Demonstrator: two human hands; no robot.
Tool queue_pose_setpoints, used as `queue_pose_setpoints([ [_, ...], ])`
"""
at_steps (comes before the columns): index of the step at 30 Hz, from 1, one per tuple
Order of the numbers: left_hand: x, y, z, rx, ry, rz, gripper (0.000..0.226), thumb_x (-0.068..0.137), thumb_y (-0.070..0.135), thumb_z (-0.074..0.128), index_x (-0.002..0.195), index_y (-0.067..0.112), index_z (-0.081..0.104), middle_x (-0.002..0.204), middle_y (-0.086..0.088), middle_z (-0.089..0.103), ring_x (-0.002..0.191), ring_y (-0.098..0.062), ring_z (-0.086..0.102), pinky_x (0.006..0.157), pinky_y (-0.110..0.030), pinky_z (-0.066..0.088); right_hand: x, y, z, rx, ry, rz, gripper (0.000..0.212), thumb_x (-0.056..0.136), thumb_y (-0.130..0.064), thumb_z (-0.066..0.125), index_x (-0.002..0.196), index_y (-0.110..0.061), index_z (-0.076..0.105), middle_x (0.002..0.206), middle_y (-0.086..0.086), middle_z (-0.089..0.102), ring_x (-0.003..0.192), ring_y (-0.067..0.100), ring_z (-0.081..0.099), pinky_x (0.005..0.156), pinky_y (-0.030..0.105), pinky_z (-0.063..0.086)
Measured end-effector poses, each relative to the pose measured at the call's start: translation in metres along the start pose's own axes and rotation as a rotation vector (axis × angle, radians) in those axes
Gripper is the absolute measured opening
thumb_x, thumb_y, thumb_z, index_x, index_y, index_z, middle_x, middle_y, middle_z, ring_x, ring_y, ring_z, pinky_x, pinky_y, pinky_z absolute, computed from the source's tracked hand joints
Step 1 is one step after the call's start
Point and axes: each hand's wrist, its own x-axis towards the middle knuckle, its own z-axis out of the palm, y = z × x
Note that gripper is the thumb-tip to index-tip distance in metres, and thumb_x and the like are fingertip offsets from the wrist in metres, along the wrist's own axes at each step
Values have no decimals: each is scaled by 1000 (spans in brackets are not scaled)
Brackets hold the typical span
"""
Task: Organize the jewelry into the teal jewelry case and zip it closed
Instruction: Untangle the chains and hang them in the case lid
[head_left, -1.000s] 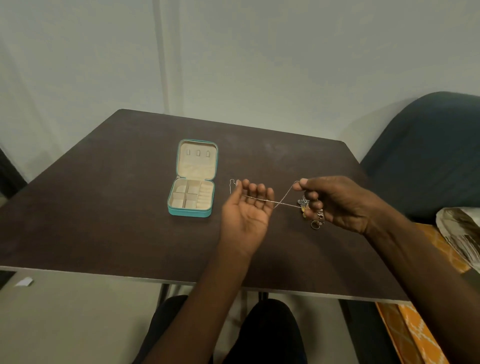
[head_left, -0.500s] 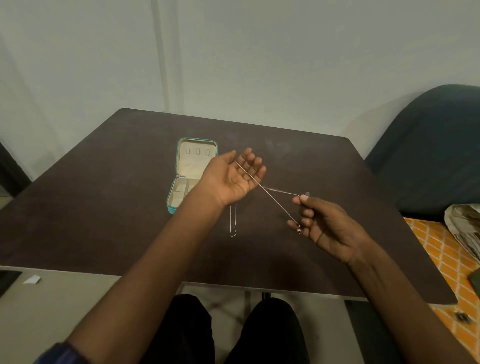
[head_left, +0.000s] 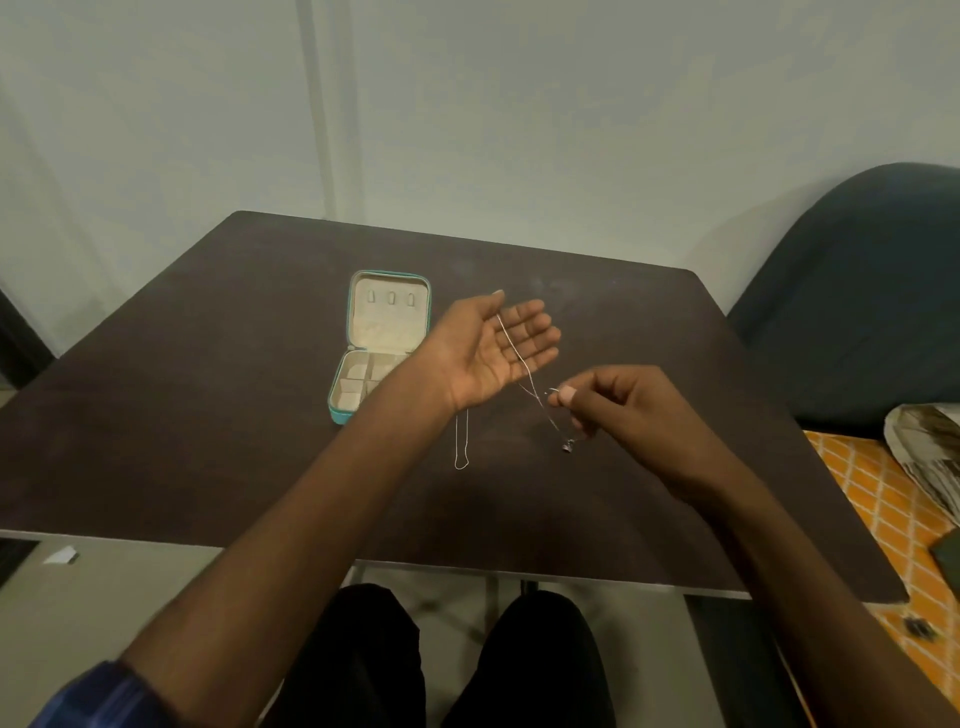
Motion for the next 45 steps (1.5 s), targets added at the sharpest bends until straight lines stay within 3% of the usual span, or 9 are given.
queue_pose_setpoints([
  [3,-2,-8,9,139,-21,-22,40,99,30,36,81,6,62,63,-6,67,58,-17,67,58,-27,56,8,-8,-5,-174,0,-67,18,88,-20,60,82,-7,70,65,7,65,58,11,53,58,28,45],
  [6,-4,-13,16,229,-24,3,40,99,30,37,77,7,60,55,-2,64,48,-11,62,46,-20,51,13,-14,-9,-310,28,-103,15,88,-22,60,81,-15,71,63,-6,64,56,4,56,59,26,47],
  [12,-4,-11,19,453,-27,131,38,100,31,37,78,9,60,56,0,60,49,-10,60,56,-25,54,13,-19,-6,-489,149,-222,12,88,-24,60,85,-21,72,70,-18,61,65,1,59,59,5,41],
  [15,-7,-13,20,593,-53,145,43,100,36,36,75,10,58,58,-1,58,49,-10,60,58,-28,55,13,-18,-4,-479,227,-253,13,88,-23,61,87,-19,73,74,-9,64,67,1,58,59,6,39],
  [27,-17,-7,22,710,-134,69,57,95,55,31,65,11,52,55,-4,53,47,-16,53,54,-28,52,20,-12,3,-394,445,-343,11,88,-19,61,88,-18,72,75,-16,60,73,5,58,63,11,41],
  [34,-22,-9,22,476,-301,-17,45,96,43,38,61,16,41,53,2,45,46,-10,47,50,-23,49,27,-7,9,106,414,-262,16,92,-14,55,87,-18,69,75,-5,69,73,8,65,71,27,53],
  [37,-24,-3,26,323,-298,-22,45,96,38,41,56,16,45,48,3,44,42,-8,45,46,-20,46,19,-3,23,489,286,-127,25,98,-23,44,93,-14,66,71,-7,68,68,7,62,66,27,54],
  [41,-25,6,30,244,-276,-19,48,96,37,43,52,17,49,47,4,45,39,-7,45,44,-19,46,13,6,42,910,65,63,34,90,-36,43,105,-12,62,101,8,68,96,22,64,81,40,54],
  [45,-28,10,29,325,-230,-30,43,95,38,44,58,17,45,46,4,44,38,-7,44,42,-18,45,14,6,48,1076,81,71,16,88,-21,50,90,-12,63,79,1,65,81,15,63,78,40,55],
])
